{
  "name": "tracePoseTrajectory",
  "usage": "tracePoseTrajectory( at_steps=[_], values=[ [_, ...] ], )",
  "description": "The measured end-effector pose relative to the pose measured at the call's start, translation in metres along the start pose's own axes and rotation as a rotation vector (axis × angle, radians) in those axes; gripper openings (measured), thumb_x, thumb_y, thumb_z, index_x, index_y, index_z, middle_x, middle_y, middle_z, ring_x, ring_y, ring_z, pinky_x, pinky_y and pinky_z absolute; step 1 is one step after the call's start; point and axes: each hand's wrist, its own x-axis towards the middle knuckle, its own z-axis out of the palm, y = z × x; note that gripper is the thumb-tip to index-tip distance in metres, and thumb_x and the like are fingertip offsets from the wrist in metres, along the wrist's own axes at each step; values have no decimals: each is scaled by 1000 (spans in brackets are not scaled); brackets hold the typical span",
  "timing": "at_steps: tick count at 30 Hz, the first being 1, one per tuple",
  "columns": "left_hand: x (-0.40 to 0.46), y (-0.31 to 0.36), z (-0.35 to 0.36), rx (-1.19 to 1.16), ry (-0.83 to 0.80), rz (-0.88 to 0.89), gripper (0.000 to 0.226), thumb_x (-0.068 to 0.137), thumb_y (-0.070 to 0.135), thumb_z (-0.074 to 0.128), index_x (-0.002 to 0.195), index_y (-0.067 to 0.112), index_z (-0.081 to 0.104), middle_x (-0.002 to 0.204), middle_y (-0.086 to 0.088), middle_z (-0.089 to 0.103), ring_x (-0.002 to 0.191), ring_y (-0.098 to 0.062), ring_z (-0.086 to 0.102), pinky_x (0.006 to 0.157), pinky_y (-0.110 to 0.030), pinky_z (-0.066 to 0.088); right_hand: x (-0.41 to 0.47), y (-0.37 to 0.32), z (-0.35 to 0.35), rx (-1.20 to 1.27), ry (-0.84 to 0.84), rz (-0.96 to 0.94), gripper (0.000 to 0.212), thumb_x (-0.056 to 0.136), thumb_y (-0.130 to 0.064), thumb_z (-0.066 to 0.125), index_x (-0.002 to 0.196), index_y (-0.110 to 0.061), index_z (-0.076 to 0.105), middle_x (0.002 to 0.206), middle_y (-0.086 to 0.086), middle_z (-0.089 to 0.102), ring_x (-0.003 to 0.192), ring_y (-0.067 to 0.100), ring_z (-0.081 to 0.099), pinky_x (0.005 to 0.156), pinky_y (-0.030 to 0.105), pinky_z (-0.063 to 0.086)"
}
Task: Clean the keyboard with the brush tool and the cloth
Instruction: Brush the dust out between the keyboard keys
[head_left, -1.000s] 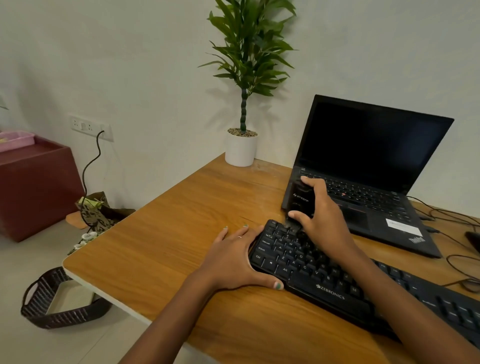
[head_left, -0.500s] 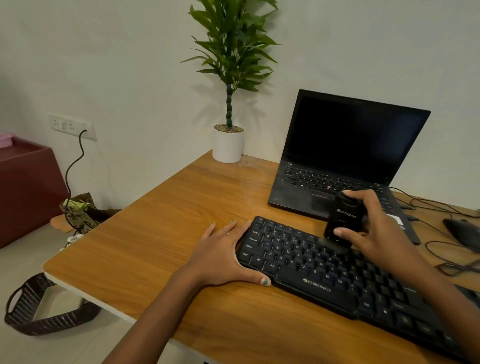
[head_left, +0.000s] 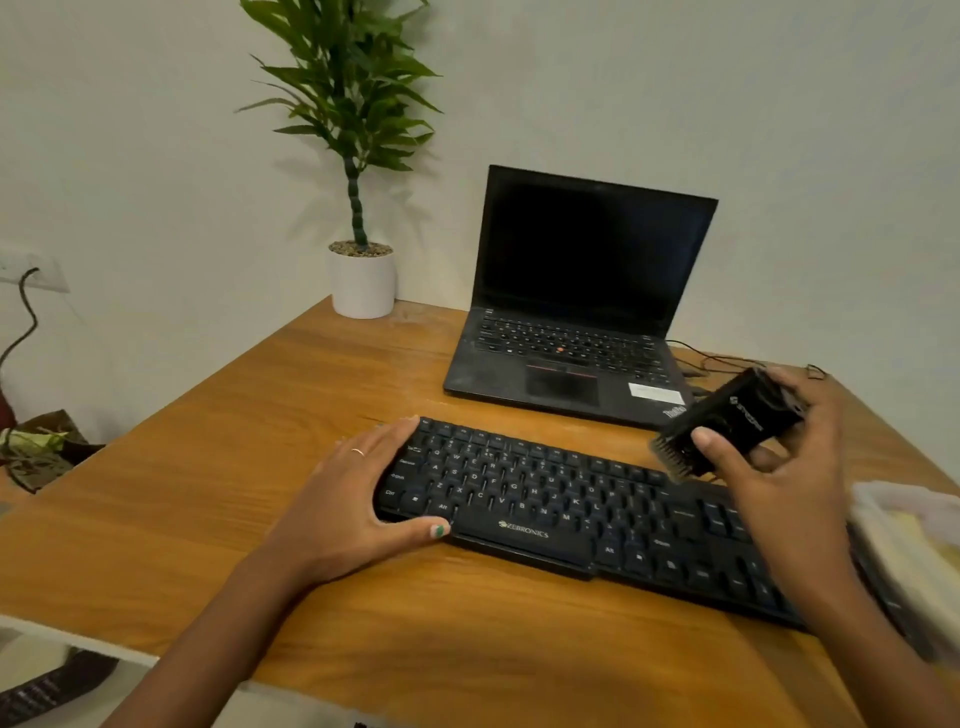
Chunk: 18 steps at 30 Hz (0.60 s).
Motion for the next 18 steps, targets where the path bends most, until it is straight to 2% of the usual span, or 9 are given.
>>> tracePoseTrajectory(
  at_steps=[3, 5, 7, 10, 13, 15, 18],
  values=[
    [-3, 4, -3, 89, 42, 79, 108, 62, 98, 30, 151, 40, 13, 151, 25, 15, 137, 1, 16, 118, -36, 2, -14, 10, -7, 42, 24, 49, 66, 78, -3, 68, 130, -31, 36, 122, -4, 50, 96, 8, 62, 69, 11, 53],
    [-4, 22, -1, 188, -39, 131, 112, 59, 100, 28, 151, 41, 2, 151, 25, 2, 141, 0, 6, 115, -36, -12, -20, 13, -14, 72, 29, 91, 66, 79, -5, 68, 128, -36, 36, 120, -2, 53, 90, 8, 64, 67, 13, 54],
    [-1, 45, 6, 256, -120, 177, 117, 59, 100, 34, 149, 41, -11, 149, 24, -9, 141, 1, -6, 113, -38, -20, -23, 14, -19, 73, 22, 101, 66, 79, -6, 68, 126, -38, 35, 121, 1, 55, 89, 9, 66, 63, 12, 54],
    [16, 79, 17, 346, -227, 233, 126, 58, 96, 44, 148, 37, -23, 145, 24, -18, 141, 0, -14, 114, -44, -23, -26, 11, -24, 97, 15, 102, 65, 79, -4, 68, 123, -40, 36, 121, 1, 54, 90, 10, 66, 60, 11, 52],
    [44, 102, 26, 377, -350, 258, 133, 57, 91, 54, 148, 36, -26, 150, 22, -17, 147, -10, -13, 113, -50, -23, -28, 11, -31, 123, 7, 109, 66, 78, -3, 69, 122, -41, 37, 118, 0, 56, 91, 9, 66, 62, 13, 53],
    [62, 113, 31, 391, -428, 262, 136, 56, 88, 60, 147, 37, -28, 160, 13, -14, 148, -16, -13, 112, -55, -23, -28, 12, -38, 124, 19, 128, 66, 78, -4, 69, 123, -40, 37, 114, -2, 58, 94, 10, 66, 62, 13, 53],
    [79, 122, 38, 427, -520, 258, 139, 55, 84, 66, 145, 40, -30, 162, 5, -13, 148, -20, -14, 110, -57, -24, -26, 13, -49, 128, 63, 161, 68, 77, -6, 70, 127, -38, 37, 108, -12, 58, 96, 10, 65, 67, 15, 55]
  ],
)
